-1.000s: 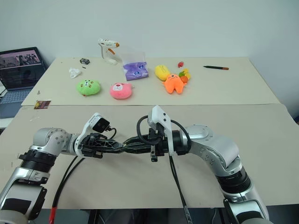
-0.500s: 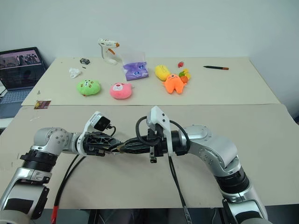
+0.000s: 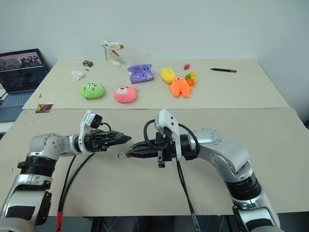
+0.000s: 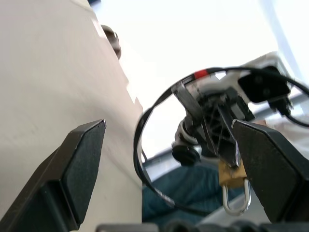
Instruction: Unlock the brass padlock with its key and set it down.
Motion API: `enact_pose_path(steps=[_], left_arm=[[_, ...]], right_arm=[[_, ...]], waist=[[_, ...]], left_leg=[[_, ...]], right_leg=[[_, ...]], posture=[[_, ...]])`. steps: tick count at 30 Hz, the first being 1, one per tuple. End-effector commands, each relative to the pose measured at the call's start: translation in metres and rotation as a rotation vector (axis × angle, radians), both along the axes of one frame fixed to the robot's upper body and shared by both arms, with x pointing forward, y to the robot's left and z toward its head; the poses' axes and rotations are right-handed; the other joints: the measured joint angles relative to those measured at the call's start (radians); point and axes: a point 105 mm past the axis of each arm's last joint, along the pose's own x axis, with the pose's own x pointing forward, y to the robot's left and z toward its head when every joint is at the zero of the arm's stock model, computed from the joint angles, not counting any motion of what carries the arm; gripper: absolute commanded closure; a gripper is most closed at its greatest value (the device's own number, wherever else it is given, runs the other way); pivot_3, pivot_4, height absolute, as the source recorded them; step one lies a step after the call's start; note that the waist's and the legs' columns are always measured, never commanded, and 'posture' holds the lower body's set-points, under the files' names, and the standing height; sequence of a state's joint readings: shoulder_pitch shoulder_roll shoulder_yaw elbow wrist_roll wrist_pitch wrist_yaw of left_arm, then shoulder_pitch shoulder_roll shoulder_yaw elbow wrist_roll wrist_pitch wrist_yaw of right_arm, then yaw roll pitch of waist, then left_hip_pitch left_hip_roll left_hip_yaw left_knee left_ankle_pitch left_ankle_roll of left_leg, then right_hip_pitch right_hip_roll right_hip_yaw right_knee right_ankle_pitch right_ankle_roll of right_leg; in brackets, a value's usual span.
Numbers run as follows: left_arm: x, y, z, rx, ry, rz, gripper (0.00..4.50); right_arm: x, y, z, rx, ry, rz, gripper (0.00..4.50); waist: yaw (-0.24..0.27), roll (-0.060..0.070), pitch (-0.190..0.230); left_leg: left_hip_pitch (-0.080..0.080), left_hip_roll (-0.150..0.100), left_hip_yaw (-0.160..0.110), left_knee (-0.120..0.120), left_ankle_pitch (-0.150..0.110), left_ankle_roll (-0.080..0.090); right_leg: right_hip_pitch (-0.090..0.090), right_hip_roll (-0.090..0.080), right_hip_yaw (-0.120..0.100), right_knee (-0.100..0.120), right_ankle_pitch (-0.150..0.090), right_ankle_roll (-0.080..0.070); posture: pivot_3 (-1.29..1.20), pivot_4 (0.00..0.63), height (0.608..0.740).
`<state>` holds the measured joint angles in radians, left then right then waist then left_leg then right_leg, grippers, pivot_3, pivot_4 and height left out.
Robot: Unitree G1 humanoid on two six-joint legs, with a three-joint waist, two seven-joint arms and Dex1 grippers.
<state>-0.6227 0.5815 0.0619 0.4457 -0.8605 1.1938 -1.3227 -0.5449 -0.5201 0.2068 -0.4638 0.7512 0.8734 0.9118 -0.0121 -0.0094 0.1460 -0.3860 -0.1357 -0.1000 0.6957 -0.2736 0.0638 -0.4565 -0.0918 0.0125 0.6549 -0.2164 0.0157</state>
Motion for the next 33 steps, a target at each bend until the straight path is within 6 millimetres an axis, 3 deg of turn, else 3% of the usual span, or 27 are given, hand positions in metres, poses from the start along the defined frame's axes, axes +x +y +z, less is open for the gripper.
enact_pose_path(steps=[1, 6, 9, 16, 33], left_arm=[[-0.001, -0.005, 0.003, 0.003, -0.042, 0.017, 1.54], [-0.02, -0.023, -0.016, 0.065, -0.026, -0.039, 3.36], [-0.03, -0.029, -0.017, 0.044, -0.009, -0.065, 4.43], [-0.04, -0.026, -0.008, 0.002, 0.016, -0.104, 4.47], [-0.041, -0.021, -0.004, 0.006, 0.049, -0.122, 4.47]], right_arm=[[0.0, -0.003, 0.014, 0.033, -0.048, 0.003, 4.25], [0.006, -0.005, 0.018, 0.039, -0.063, -0.014, 4.25], [0.009, -0.007, 0.019, 0.038, -0.07, -0.022, 4.25], [0.013, -0.012, 0.016, 0.013, -0.07, -0.041, 4.25], [0.009, -0.008, 0.009, -0.004, -0.064, -0.028, 4.25]], waist=[[0.0, 0.0, 0.0], [-0.004, 0.0, 0.0], [-0.002, 0.0, 0.0], [-0.003, 0.0, 0.0], [-0.002, 0.0, 0.0]], left_leg=[[0.0, 0.0, 0.0, 0.0, 0.0, 0.0], [0.0, 0.0, 0.0, 0.0, 0.0, 0.0], [0.001, 0.0, 0.0, 0.0, 0.0, 0.0], [0.001, 0.0, 0.0, 0.0, 0.0, 0.0], [0.001, 0.0, 0.0, 0.0, 0.0, 0.0]], right_leg=[[0.0, 0.0, 0.0, 0.0, 0.0, 0.0], [0.0, 0.0, 0.0, 0.0, 0.0, 0.0], [0.001, 0.0, 0.001, 0.0, 0.0, 0.0], [0.001, 0.0, 0.001, 0.0, 0.0, 0.0], [0.0, 0.0, 0.001, 0.0, 0.0, 0.0]], posture=[[0.0, 0.15, 0.74], [0.0, 0.15, 0.74], [0.0, 0.15, 0.74], [0.0, 0.15, 0.74], [0.0, 0.15, 0.74]])
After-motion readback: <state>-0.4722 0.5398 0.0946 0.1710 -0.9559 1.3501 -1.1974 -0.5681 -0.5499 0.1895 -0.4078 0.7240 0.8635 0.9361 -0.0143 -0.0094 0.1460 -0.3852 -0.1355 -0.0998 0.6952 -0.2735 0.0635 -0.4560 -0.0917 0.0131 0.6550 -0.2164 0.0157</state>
